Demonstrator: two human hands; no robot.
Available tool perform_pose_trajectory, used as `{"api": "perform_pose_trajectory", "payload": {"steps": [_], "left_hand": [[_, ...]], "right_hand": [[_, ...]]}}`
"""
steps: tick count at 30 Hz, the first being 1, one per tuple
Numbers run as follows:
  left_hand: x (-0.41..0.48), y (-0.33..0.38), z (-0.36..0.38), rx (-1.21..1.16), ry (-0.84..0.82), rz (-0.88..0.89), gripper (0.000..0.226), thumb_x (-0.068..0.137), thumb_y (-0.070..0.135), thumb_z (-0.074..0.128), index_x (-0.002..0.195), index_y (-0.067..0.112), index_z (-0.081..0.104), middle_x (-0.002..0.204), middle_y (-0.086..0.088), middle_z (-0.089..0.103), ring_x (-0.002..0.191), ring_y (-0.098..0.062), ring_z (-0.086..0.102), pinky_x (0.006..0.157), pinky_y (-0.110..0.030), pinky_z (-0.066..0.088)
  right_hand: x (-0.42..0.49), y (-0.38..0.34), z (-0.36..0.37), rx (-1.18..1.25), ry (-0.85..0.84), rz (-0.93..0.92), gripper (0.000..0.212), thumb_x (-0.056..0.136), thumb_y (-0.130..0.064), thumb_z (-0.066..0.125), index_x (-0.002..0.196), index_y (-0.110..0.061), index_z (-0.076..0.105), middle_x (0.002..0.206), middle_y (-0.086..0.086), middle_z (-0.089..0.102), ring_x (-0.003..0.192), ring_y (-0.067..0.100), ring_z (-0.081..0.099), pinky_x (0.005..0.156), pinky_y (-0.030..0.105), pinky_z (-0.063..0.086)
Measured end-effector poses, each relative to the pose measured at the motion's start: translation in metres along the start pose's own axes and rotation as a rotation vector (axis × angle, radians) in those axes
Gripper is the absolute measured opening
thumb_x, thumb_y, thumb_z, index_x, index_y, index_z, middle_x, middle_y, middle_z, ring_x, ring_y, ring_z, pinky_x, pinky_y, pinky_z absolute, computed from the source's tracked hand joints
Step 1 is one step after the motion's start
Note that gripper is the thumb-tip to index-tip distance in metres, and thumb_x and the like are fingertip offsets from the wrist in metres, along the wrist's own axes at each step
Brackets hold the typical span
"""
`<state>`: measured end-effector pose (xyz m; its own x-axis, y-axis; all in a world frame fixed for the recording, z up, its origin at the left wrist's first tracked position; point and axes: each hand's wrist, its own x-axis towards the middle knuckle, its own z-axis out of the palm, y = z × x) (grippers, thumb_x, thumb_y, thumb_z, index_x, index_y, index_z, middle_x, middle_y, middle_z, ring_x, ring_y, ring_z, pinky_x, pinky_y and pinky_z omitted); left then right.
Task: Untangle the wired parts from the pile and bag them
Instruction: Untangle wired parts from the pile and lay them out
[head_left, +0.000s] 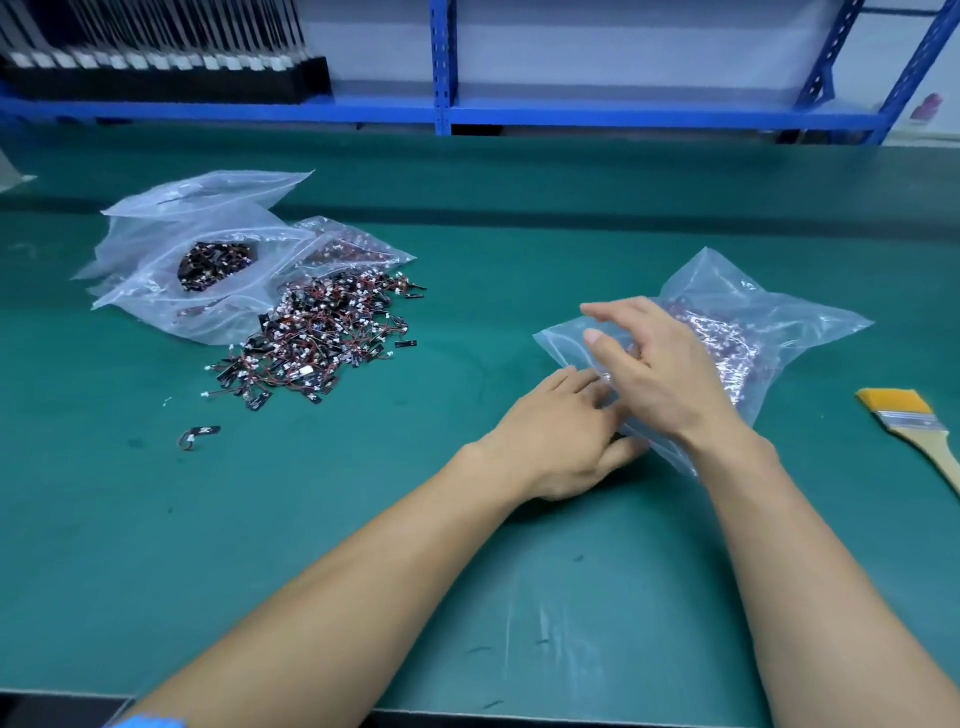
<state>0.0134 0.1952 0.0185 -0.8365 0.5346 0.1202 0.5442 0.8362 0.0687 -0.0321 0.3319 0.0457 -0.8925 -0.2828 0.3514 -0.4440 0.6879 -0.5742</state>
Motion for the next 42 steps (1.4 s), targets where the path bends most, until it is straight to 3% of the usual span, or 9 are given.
{"api": "perform_pose_trajectory", "payload": {"steps": [4, 7, 13, 18, 21, 27, 34, 38, 42], "left_hand": [[-0.036, -0.03, -0.01, -0.046, 0.049, -0.034, 0.051, 0.103, 0.051, 0.035, 0.141, 0.02, 0.049, 0.149, 0.0, 0.046, 0.136, -0.026, 0.038, 0.114, -0.041, 0.03], [-0.061, -0.067, -0.022, -0.03, 0.13, -0.151, 0.046, 0.102, 0.048, 0.043, 0.137, 0.021, 0.055, 0.142, 0.003, 0.052, 0.127, -0.024, 0.045, 0.106, -0.04, 0.036], [-0.102, -0.121, -0.013, 0.096, 0.024, -0.61, 0.076, 0.095, 0.069, 0.024, 0.153, 0.021, 0.032, 0.159, -0.006, 0.032, 0.143, -0.028, 0.025, 0.117, -0.042, 0.026], [-0.102, -0.126, -0.009, 0.024, -0.052, -0.635, 0.09, 0.086, 0.078, 0.009, 0.157, 0.024, 0.021, 0.164, -0.01, 0.02, 0.151, -0.027, 0.012, 0.124, -0.041, 0.008], [-0.099, -0.123, -0.01, -0.021, -0.039, -0.558, 0.085, 0.09, 0.075, 0.016, 0.157, 0.024, 0.023, 0.164, -0.007, 0.019, 0.151, -0.024, 0.012, 0.124, -0.04, 0.005], [-0.098, -0.114, -0.009, -0.287, -0.046, -0.281, 0.08, 0.086, 0.074, 0.035, 0.154, 0.032, 0.031, 0.164, 0.008, 0.02, 0.151, -0.012, 0.015, 0.124, -0.031, 0.013], [-0.099, -0.118, -0.012, -0.375, 0.226, -0.204, 0.057, 0.091, 0.056, 0.053, 0.14, 0.028, 0.053, 0.15, 0.008, 0.045, 0.14, -0.008, 0.036, 0.117, -0.033, 0.03], [-0.096, -0.126, -0.009, -0.191, 0.121, -0.478, 0.073, 0.094, 0.066, 0.041, 0.154, 0.025, 0.032, 0.162, 0.0, 0.027, 0.15, -0.018, 0.017, 0.124, -0.037, 0.011], [-0.091, -0.124, -0.006, -0.103, 0.013, -0.451, 0.082, 0.089, 0.075, 0.023, 0.156, 0.027, 0.028, 0.164, 0.005, 0.022, 0.153, -0.011, 0.004, 0.123, -0.041, -0.01]], "right_hand": [[-0.003, -0.002, 0.008, -0.097, -0.206, 0.016, 0.044, 0.098, -0.063, 0.034, 0.112, -0.041, 0.069, 0.114, -0.018, 0.064, 0.105, 0.013, 0.059, 0.093, 0.044, 0.048], [-0.003, -0.001, 0.009, -0.186, -0.234, 0.075, 0.051, 0.094, -0.07, 0.035, 0.07, -0.036, 0.064, 0.072, -0.009, 0.064, 0.075, 0.02, 0.058, 0.064, 0.035, 0.044], [-0.002, 0.002, 0.003, -0.422, -0.13, 0.28, 0.064, 0.089, -0.065, 0.051, 0.051, -0.013, 0.045, 0.044, -0.001, 0.044, 0.05, 0.024, 0.046, 0.05, 0.026, 0.03], [0.002, 0.001, 0.004, -0.488, 0.022, 0.424, 0.048, 0.085, -0.053, 0.057, 0.058, -0.014, 0.065, 0.058, 0.001, 0.062, 0.068, 0.03, 0.058, 0.059, 0.03, 0.039], [0.0, -0.006, 0.015, -0.394, 0.094, 0.252, 0.03, 0.088, -0.048, 0.06, 0.076, -0.024, 0.073, 0.079, -0.003, 0.071, 0.085, 0.03, 0.062, 0.067, 0.033, 0.045], [0.0, -0.015, 0.045, -0.267, -0.206, -0.04, 0.034, 0.093, -0.049, 0.06, 0.116, -0.027, 0.07, 0.122, -0.011, 0.063, 0.107, 0.017, 0.053, 0.093, 0.04, 0.048], [0.001, -0.005, 0.039, -0.316, -0.174, 0.101, 0.023, 0.09, -0.053, 0.061, 0.095, -0.033, 0.071, 0.105, -0.012, 0.059, 0.092, 0.014, 0.055, 0.079, 0.035, 0.047], [0.002, -0.003, 0.037, -0.356, -0.14, 0.176, 0.023, 0.089, -0.053, 0.061, 0.081, -0.032, 0.067, 0.092, -0.012, 0.056, 0.091, 0.019, 0.057, 0.071, 0.034, 0.042], [0.003, -0.003, 0.037, -0.359, -0.125, 0.191, 0.024, 0.088, -0.052, 0.061, 0.077, -0.031, 0.066, 0.088, -0.012, 0.056, 0.09, 0.02, 0.058, 0.07, 0.034, 0.042]]}}
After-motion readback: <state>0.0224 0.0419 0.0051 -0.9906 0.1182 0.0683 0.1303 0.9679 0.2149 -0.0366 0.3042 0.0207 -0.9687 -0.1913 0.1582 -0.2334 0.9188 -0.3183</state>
